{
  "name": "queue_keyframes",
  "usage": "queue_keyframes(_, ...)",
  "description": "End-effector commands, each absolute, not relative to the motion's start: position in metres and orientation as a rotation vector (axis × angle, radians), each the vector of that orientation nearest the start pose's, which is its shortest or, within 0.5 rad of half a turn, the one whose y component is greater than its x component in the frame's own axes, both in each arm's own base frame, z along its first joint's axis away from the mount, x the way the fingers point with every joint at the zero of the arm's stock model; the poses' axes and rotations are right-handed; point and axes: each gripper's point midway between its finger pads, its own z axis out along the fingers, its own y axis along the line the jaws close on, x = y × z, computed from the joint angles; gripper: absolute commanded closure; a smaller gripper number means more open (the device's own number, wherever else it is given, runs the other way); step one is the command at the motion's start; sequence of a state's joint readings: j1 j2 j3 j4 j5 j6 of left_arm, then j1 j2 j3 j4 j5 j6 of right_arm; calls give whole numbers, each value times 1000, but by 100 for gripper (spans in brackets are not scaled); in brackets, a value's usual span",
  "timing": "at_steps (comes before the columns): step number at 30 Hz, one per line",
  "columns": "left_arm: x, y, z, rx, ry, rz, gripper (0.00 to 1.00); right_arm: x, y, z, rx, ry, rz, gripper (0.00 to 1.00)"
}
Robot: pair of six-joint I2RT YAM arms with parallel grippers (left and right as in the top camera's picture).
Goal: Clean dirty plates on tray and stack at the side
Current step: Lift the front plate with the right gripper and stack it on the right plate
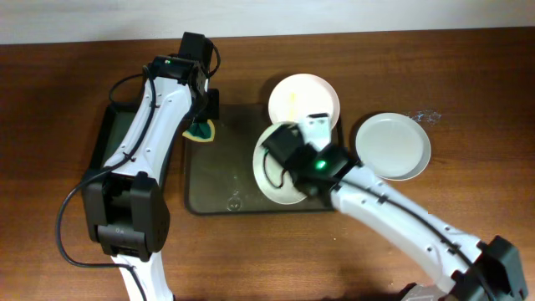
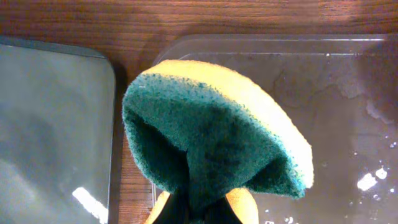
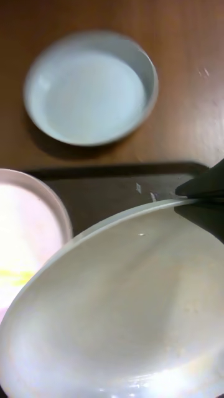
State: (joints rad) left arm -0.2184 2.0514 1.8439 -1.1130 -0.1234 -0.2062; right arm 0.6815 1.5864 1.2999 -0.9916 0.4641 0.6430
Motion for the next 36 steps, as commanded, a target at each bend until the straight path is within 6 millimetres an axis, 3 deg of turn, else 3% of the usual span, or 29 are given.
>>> queue_keyframes(1,453,-80,126,-8,2845,83,100,311,162,146,155,2793,133,96)
queue_keyframes(7,454,-80,127,-8,2841,82,100,328,123,146,312,2842,329,96)
queue_keyframes(14,454,-80,127,-8,2841,82,100,338,67,146,489,2830,375,96)
queue_keyframes(22,453,-80,125,-7,2847,83,100,328,-37,135,870,2767,316,96)
queue_keyframes(27,451,-80,122,-6,2854,85,100,311,-98,109,1112,2671,278,96)
queue_keyframes(30,452,-80,123,-7,2850,84,100,316,-111,96,1126,2614,263,96)
queue_keyframes(36,452,-80,123,-7,2850,84,100,329,-115,63,1078,2565,233,96)
